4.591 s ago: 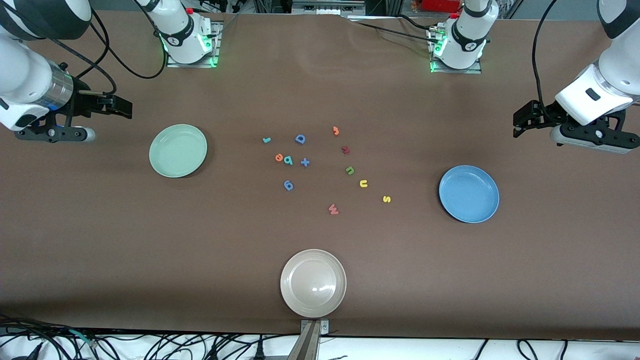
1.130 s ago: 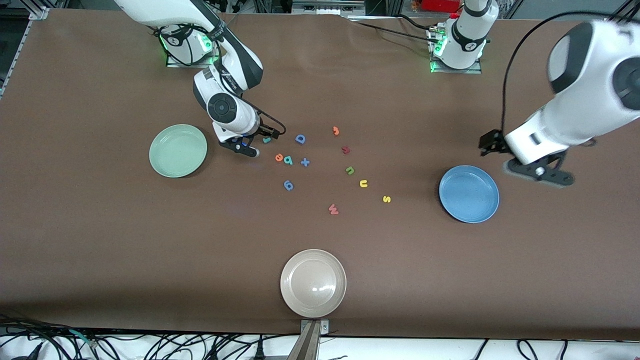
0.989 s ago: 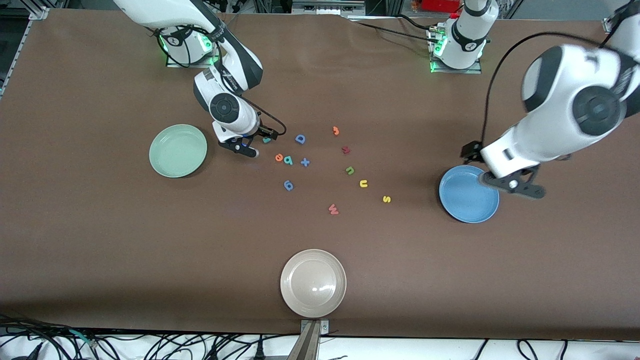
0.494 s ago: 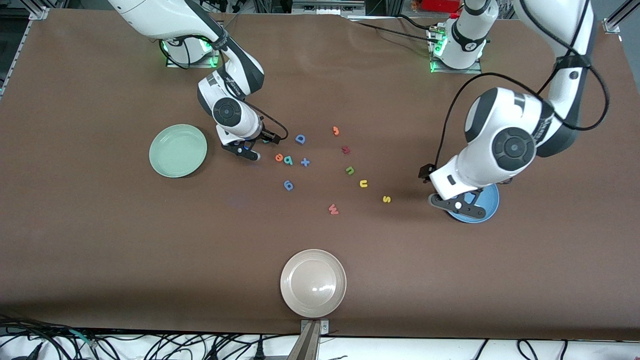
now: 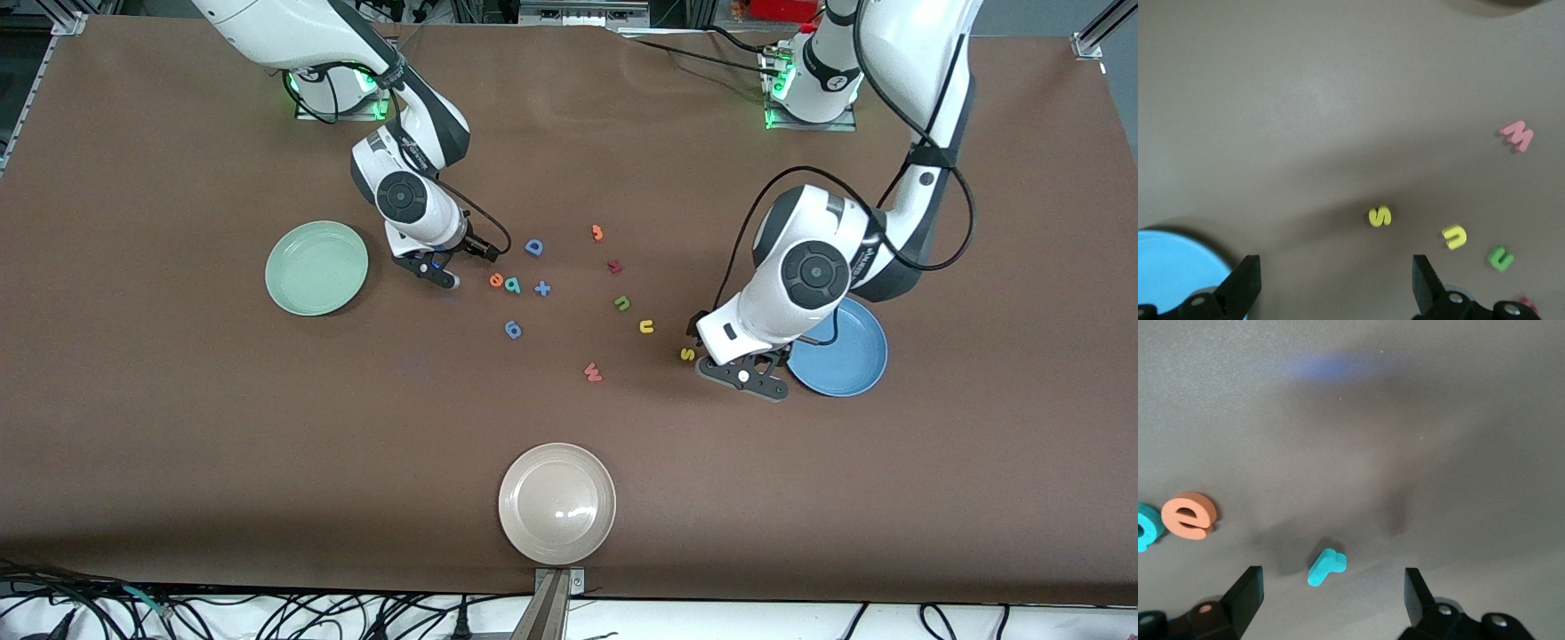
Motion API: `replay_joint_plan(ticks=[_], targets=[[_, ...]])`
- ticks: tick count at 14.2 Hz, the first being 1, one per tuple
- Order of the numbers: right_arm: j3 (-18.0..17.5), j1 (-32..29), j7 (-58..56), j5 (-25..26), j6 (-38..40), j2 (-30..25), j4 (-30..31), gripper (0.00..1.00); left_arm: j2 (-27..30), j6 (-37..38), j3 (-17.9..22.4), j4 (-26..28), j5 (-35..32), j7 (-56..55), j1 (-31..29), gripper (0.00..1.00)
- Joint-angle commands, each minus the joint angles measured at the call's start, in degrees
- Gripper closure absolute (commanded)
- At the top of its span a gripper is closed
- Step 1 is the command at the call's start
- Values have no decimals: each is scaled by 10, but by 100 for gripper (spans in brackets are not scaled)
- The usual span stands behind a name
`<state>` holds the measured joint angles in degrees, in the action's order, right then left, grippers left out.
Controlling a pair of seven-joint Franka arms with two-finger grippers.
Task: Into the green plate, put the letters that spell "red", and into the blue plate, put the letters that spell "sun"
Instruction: 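Lower the left gripper onto the yellow s while the right gripper grasps teal r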
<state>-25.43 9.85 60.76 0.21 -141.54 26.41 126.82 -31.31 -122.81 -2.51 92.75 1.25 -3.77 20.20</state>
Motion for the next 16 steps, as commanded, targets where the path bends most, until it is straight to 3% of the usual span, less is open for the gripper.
replay_joint_plan(ticks=[1, 4, 8, 9, 10, 16], targets=[[0, 0, 16, 10, -12, 4, 3, 6, -15, -43, 6, 11, 16, -2, 5, 0], [0, 0, 16, 11, -11, 5, 3, 31, -35, -87, 6, 29, 16, -4, 20, 0], [0, 0, 16, 11, -11, 8, 3, 33, -40, -201, 3, 105, 16, -62, 40, 0], [0, 0, 16, 11, -13, 9, 3, 38, -47, -214, 3, 110, 16, -76, 48, 0], [0, 0, 16, 11, -15, 8, 3, 49, -53, -219, 3, 110, 16, -78, 50, 0], [1, 0, 16, 11, -17, 8, 2, 50, -63, -233, 3, 118, 13, -78, 50, 0]])
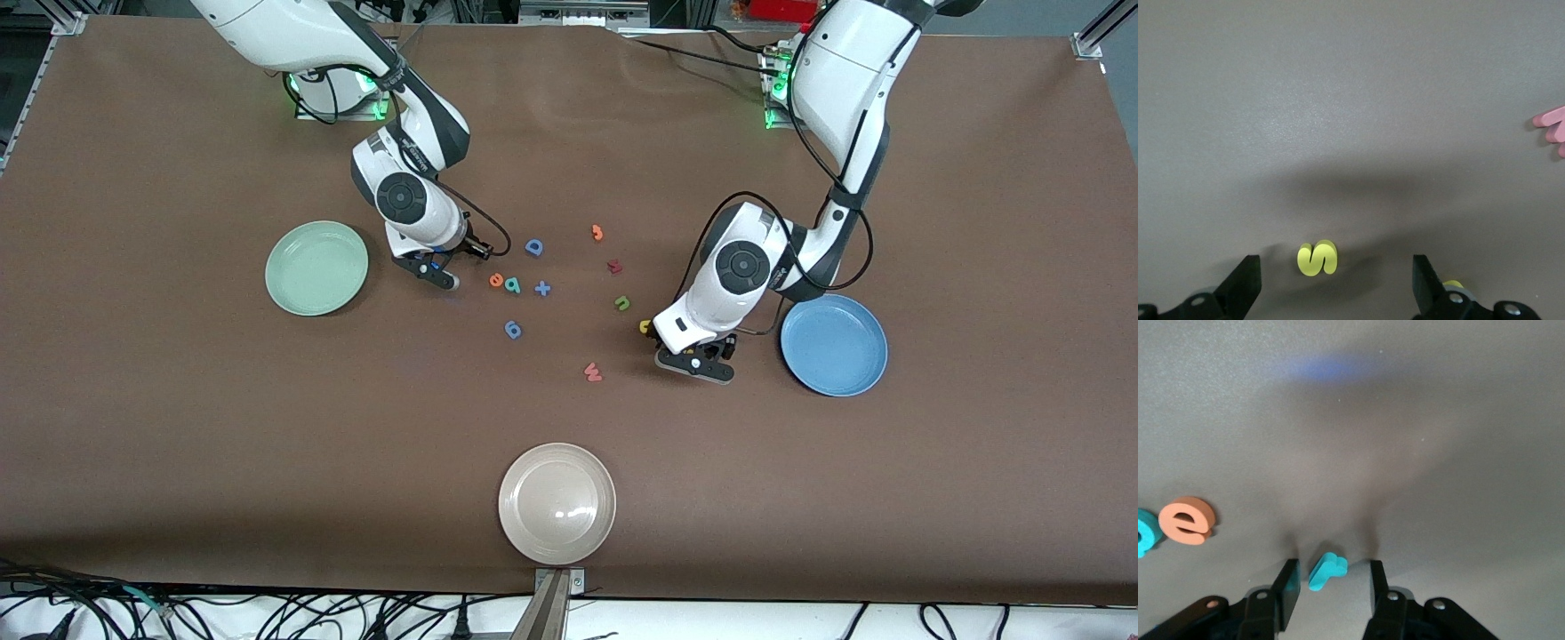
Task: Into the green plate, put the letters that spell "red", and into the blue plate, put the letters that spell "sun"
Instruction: 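Lower the left gripper onto the yellow s while the right gripper grasps teal r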
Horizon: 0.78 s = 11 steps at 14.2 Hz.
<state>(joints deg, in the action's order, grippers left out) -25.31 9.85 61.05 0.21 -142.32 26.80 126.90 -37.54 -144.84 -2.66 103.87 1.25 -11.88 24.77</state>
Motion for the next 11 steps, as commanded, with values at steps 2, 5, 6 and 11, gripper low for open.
replay_joint_plan(ticks=[2, 5, 6, 11], targets=[[0, 1, 13, 11, -18, 5, 3, 50, -7, -14, 6, 7, 13, 3, 5, 0], [0, 1, 13, 11, -22, 6, 4, 78, -9, -14, 6, 7, 9, 3, 5, 4], [0, 1, 13, 11, -22, 5, 4, 88, -10, -14, 6, 7, 9, 3, 5, 9], [0, 0, 13, 11, -18, 3, 3, 100, -12, -12, 8, 6, 9, -2, 3, 56]])
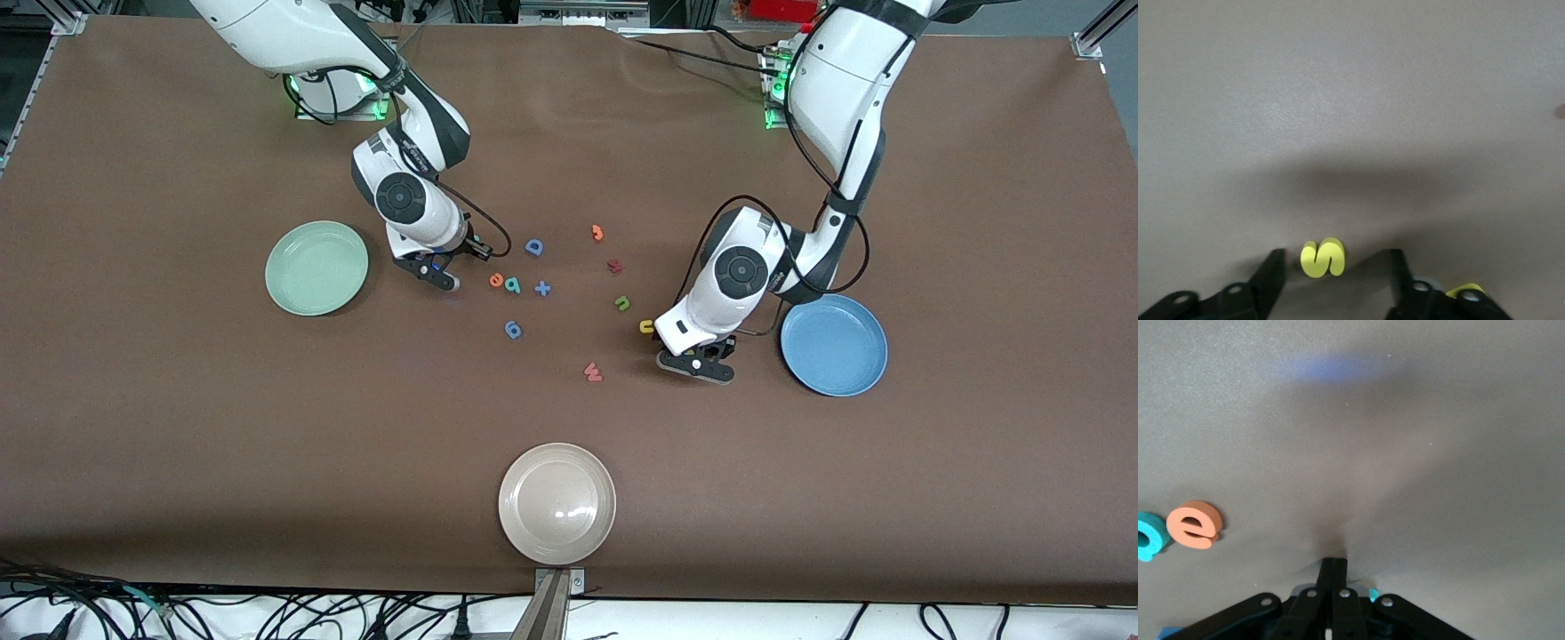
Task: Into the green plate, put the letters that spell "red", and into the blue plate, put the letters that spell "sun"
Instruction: 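Carry the yellow s to the blue plate with the left gripper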
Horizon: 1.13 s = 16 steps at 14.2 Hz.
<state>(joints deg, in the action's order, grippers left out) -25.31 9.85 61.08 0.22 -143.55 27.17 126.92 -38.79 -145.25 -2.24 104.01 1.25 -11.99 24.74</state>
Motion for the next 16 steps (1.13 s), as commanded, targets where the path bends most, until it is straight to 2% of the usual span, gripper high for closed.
replay_joint_plan(ticks=[1, 4, 6, 9, 10, 11, 12, 13, 16], targets=[[0, -1, 13, 11, -2, -4, 2, 100, 0, -8, 4, 5, 9, -5, 2, 65], [2, -2, 12, 11, 36, -26, -3, 100, 3, -3, 5, 4, 9, -7, 3, 100], [3, -2, 13, 10, 71, -40, -15, 100, 7, 5, 6, 4, 9, -9, 3, 100], [1, -2, 32, 9, 129, -45, -43, 100, 47, 83, 7, -10, 8, -8, -1, 100], [-1, 1, 39, 9, 128, -41, -43, 90, 59, 115, 10, -15, 8, -8, -3, 100], [-2, 2, 40, 9, 124, -39, -44, 58, 71, 141, 21, -19, 6, -6, -3, 100], [-2, 2, 40, 9, 123, -38, -43, 10, 82, 159, 28, -23, -4, -4, -4, 100], [-2, 2, 40, 9, 124, -38, -41, 6, 93, 178, 30, -24, -29, -3, -7, 100], [-2, 12, 40, 9, 123, -26, -38, 6, 108, 226, 30, -21, -85, 1, -29, 100]])
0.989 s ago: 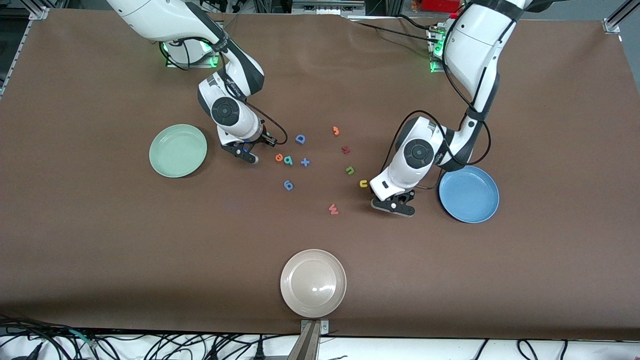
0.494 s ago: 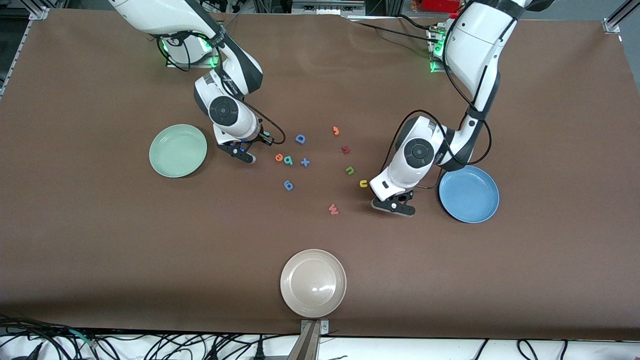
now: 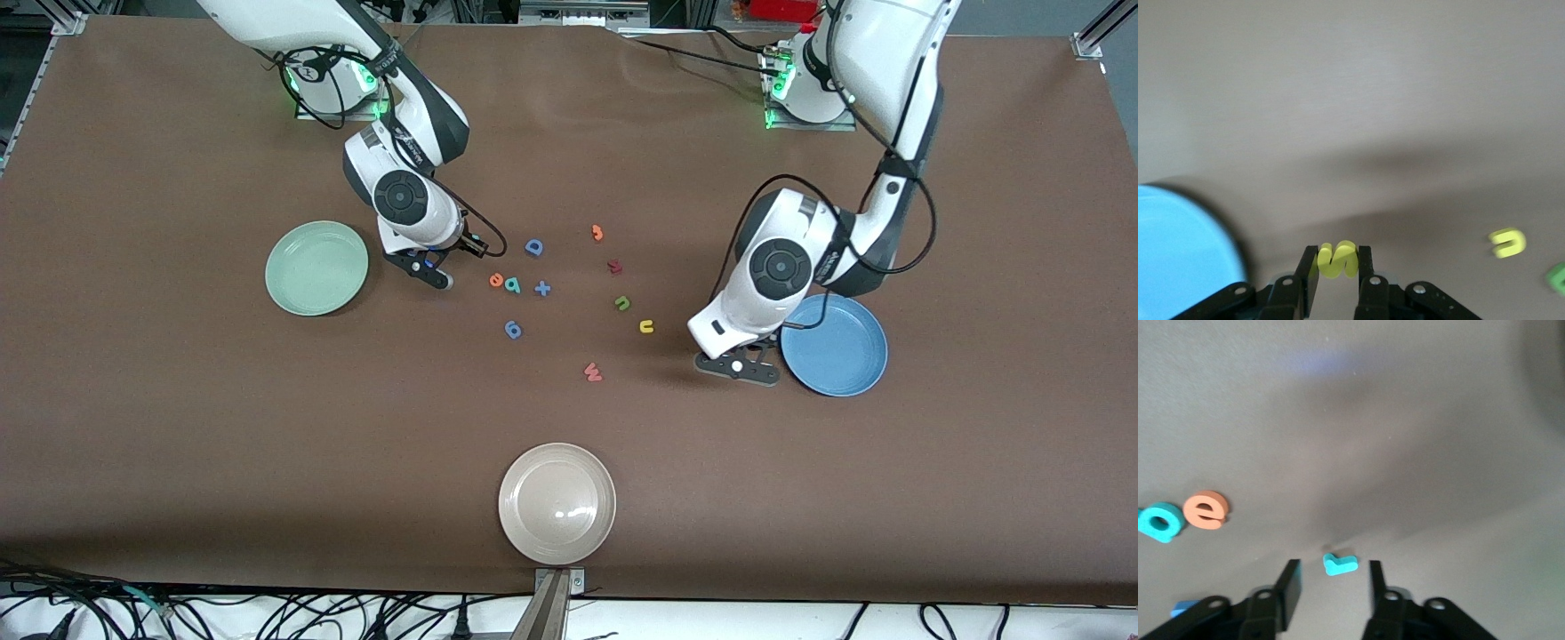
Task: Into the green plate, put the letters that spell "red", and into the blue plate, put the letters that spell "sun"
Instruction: 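Carry the yellow s to the blue plate with the left gripper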
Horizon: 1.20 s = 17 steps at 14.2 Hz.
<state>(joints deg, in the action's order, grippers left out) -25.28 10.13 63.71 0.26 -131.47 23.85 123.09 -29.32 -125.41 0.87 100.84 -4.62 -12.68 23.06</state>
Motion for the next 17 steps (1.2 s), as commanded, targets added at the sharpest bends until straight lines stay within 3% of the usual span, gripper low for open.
replay_joint_plan(ticks=[1, 6, 10, 14, 16, 17], targets=[[-3, 16, 14, 9, 2, 9, 1, 6, 14, 36, -1, 13, -39, 17, -25, 99], [-2, 26, 14, 11, -12, 30, 6, 8, 8, 32, -4, 21, -45, 181, -126, 99], [1, 26, 14, 11, -19, 30, 11, 13, -5, -11, -3, 50, -45, 201, -158, 99], [1, 26, 14, 31, -22, 34, 15, 25, -14, -59, -4, 69, -43, 235, -182, 93], [2, 26, 14, 31, -44, 34, 27, 28, -16, -75, -4, 78, -43, 237, -183, 78], [2, 26, 14, 31, -68, 33, 40, 29, -15, -75, -5, 78, -42, 237, -183, 42]])
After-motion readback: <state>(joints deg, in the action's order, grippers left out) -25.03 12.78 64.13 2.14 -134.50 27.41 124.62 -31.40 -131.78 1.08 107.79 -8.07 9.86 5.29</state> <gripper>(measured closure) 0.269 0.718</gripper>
